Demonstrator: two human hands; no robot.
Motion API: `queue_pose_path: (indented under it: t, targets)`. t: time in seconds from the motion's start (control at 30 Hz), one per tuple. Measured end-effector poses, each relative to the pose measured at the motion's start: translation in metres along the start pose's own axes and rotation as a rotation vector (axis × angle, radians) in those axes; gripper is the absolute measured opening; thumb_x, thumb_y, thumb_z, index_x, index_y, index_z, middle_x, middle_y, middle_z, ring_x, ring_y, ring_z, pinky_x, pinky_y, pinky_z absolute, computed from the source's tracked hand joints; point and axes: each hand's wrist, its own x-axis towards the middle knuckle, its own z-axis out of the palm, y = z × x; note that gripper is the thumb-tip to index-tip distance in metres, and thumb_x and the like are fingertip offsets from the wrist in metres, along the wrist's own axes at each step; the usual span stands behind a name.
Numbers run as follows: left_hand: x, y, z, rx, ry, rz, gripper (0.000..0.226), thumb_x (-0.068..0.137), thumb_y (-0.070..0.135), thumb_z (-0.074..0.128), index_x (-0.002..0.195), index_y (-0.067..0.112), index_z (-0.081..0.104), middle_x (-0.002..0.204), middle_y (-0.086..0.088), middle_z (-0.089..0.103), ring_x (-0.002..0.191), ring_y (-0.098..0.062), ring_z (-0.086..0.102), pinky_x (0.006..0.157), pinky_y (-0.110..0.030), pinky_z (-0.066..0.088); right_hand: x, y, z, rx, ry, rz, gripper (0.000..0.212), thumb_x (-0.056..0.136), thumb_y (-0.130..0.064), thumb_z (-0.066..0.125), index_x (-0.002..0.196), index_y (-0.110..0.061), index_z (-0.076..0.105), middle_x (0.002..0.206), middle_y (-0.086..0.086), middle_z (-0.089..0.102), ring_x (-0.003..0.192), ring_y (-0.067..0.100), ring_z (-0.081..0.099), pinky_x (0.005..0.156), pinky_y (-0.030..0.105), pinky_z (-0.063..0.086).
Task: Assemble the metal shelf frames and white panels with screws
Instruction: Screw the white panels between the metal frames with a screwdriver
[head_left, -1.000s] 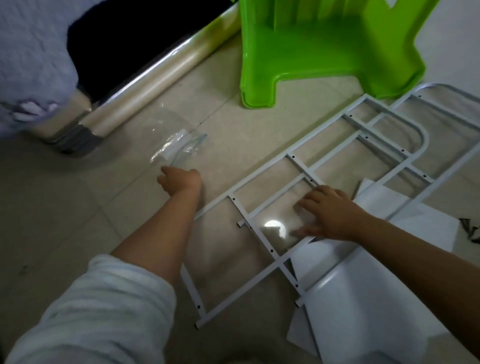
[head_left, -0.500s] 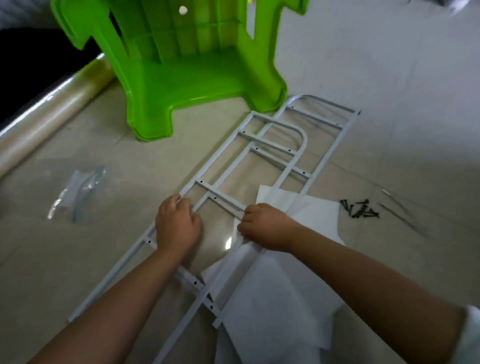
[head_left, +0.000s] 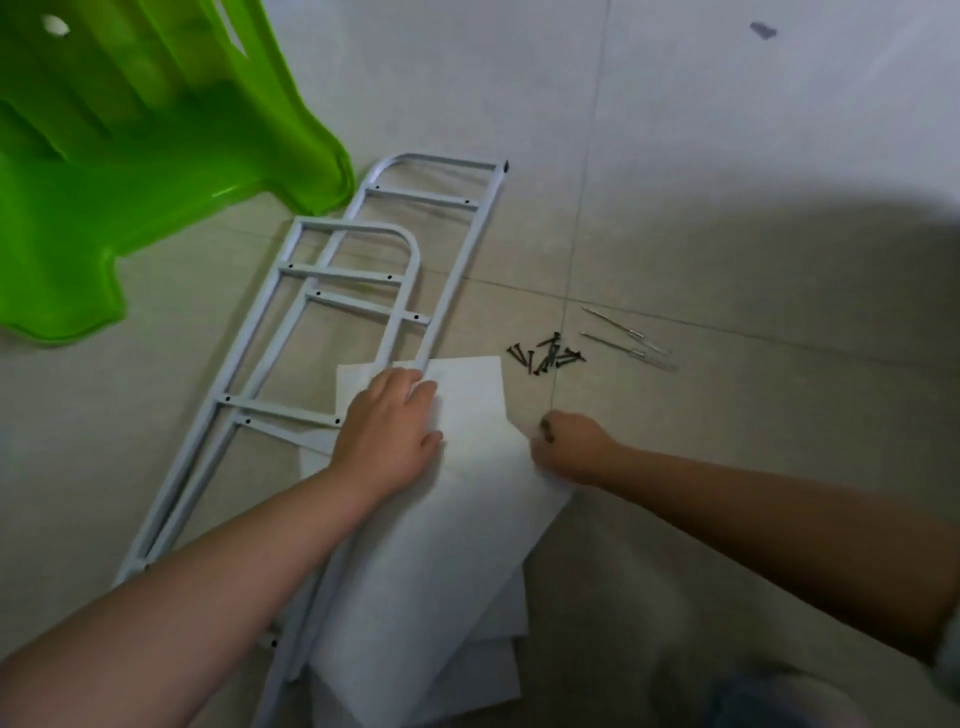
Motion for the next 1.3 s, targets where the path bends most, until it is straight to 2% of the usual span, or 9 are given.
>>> queue_pose_path:
  t: [0.23,0.37,0.63,0.77,0.9,0.97,1.03,1.13,1.3]
  targets:
    - [0.014,0.03,0.021,0.092,-0.195,-0.028,0.059,0.089,0.017,0.042,0.144,0.019,0.021,0.152,-0.003,0.016,0.138,-0.024,0.017,0.11,-0.032,0.021,-0.007,0.012,0.02,0.092,-0.176,-0.224,0.039,0.092,-0.003,0.037,0.13,-0.005,0.047,0.134,0.014,0.049,0.122,0.028,0.044,0.093,0.024,0.03]
    - [0.007,0.019,0.023,0.117,-0.228,-0.123,0.061,0.083,0.02,0.047,0.14,0.02,0.027,0.136,-0.009,0.037,0.122,-0.028,0.037,0.096,-0.033,0.036,-0.014,0.013,0.018,-0.032,-0.307,-0.337,0.032,0.089,-0.006,0.045,0.118,-0.001,0.058,0.123,0.017,0.055,0.115,0.03,0.049,0.088,0.029,0.034]
    - [-0.003,0.006,0.025,0.047,-0.212,-0.209,0.04,0.081,0.023,0.054,0.12,0.018,0.048,0.125,-0.003,0.04,0.117,-0.023,0.035,0.084,-0.03,0.04,0.023,0.001,-0.004,0.46,0.12,-0.104,0.042,0.091,0.001,0.04,0.132,-0.004,0.046,0.132,0.014,0.051,0.122,0.025,0.047,0.096,0.021,0.034]
    - [-0.004,0.004,0.029,-0.022,-0.193,-0.234,0.041,0.082,0.019,0.055,0.122,0.013,0.048,0.128,-0.006,0.039,0.119,-0.025,0.033,0.09,-0.03,0.037,0.031,-0.02,-0.006,0.872,0.024,-0.039,0.045,0.087,0.007,0.039,0.131,-0.004,0.043,0.117,0.009,0.055,0.101,0.021,0.053,0.056,0.003,0.04]
    - [-0.003,0.002,0.024,-0.169,-0.07,-0.247,0.053,0.087,0.016,0.054,0.136,0.009,0.037,0.142,-0.01,0.032,0.131,-0.027,0.028,0.104,-0.033,0.029,0.035,-0.022,-0.006,1.017,0.025,0.005,0.046,0.084,0.016,0.032,0.127,0.008,0.045,0.124,0.02,0.055,0.106,0.029,0.056,0.05,0.006,0.035]
    - [0.002,0.001,0.02,-0.195,-0.02,-0.218,0.06,0.09,0.025,0.053,0.142,0.01,0.028,0.15,-0.008,0.024,0.137,-0.023,0.021,0.11,-0.032,0.023,0.028,-0.019,-0.01,1.039,-0.009,-0.038,0.05,0.081,0.022,0.027,0.122,0.009,0.051,0.116,0.02,0.06,0.086,0.019,0.061,0.047,0.004,0.037]
    - [0.009,0.0,0.021,-0.15,-0.03,-0.161,0.065,0.091,0.035,0.052,0.144,0.011,0.025,0.152,-0.006,0.02,0.14,-0.021,0.018,0.112,-0.031,0.018,0.019,-0.018,-0.01,1.048,-0.101,-0.066,0.051,0.081,0.021,0.03,0.122,0.003,0.055,0.117,0.021,0.061,0.076,0.01,0.058,0.054,0.01,0.039]
    - [0.017,0.0,0.022,-0.041,-0.129,-0.09,0.063,0.085,0.046,0.045,0.137,0.012,0.037,0.143,-0.006,0.037,0.131,-0.023,0.033,0.106,-0.031,0.027,0.005,-0.02,0.001,0.942,-0.254,-0.094,0.05,0.081,0.02,0.034,0.122,0.001,0.055,0.119,0.022,0.06,0.094,0.021,0.06,0.068,0.02,0.041]
    - [0.011,-0.01,0.022,0.024,-0.261,-0.14,0.041,0.086,0.026,0.044,0.123,0.011,0.055,0.128,-0.003,0.049,0.116,-0.022,0.045,0.092,-0.024,0.034,-0.01,-0.01,0.018,0.732,-0.317,-0.14,0.045,0.084,0.017,0.036,0.121,0.002,0.056,0.122,0.019,0.059,0.105,0.02,0.057,0.079,0.021,0.046]
